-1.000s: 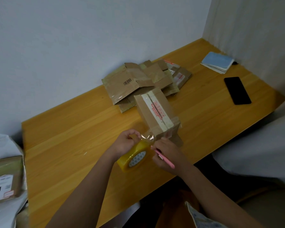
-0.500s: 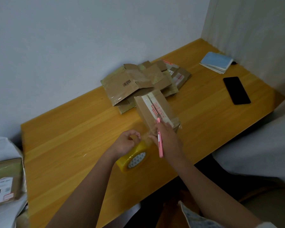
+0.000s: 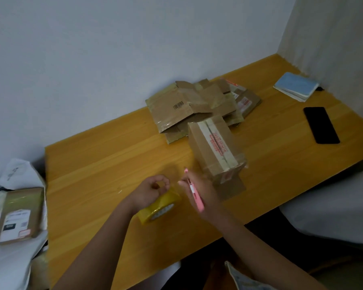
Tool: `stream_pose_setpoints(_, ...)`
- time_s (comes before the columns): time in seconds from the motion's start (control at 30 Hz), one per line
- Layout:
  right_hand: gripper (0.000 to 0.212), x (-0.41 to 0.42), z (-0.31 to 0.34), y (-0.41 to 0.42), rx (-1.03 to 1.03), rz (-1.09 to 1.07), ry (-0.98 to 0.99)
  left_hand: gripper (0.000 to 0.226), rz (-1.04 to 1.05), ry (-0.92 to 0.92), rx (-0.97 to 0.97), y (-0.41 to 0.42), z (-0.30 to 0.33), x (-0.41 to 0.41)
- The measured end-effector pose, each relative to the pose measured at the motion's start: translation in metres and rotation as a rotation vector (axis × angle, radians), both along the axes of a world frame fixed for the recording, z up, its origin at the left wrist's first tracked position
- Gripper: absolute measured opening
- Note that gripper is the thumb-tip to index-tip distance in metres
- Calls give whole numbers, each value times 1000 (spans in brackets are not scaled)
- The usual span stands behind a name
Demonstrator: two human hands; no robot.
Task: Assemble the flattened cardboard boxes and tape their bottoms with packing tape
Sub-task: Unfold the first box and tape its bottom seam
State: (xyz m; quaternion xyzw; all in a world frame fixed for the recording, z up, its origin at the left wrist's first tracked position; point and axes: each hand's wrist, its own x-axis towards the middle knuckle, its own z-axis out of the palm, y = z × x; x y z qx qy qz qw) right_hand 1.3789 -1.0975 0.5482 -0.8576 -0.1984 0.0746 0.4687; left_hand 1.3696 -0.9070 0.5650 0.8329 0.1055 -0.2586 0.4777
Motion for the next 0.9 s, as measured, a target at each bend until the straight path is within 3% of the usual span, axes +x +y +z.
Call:
stream_pose_setpoints(0.1,14,-4,-12,19,107,5,176,11,58,-36,-26,3,8,-6)
stream_pose_setpoints(0.27,44,-7,-17,43,147,-71,319,3,113,-37,-46,17,13,-20)
stream_pose_setpoints(0.33,45,-4,-21,50,165,-96,370,34,139,-26,-81,26,10,-28)
stream_pose_setpoints(0.4,45,0,-24,55,167,-100,409,94,169,-22,-98,40,7,-37)
stream_pose_setpoints(0.47,49,3,-28,59,162,-120,362,122,124,-18,-64,54,2,-48)
stream_pose_setpoints(0.57,48,5,-33,65,173,-131,294,108,99,-45,-26,69,-8,-65)
stream_pose_setpoints(0.7,42,5,-35,78,233,-107,362,53,261,-289,52,87,-24,-81)
stream_pose_setpoints(0.8,41,10,-35,90,245,-111,429,52,333,-323,115,100,-17,-85)
stream_pose_setpoints(0.9,42,11,-40,106,277,-108,517,54,254,-338,397,113,-6,-82)
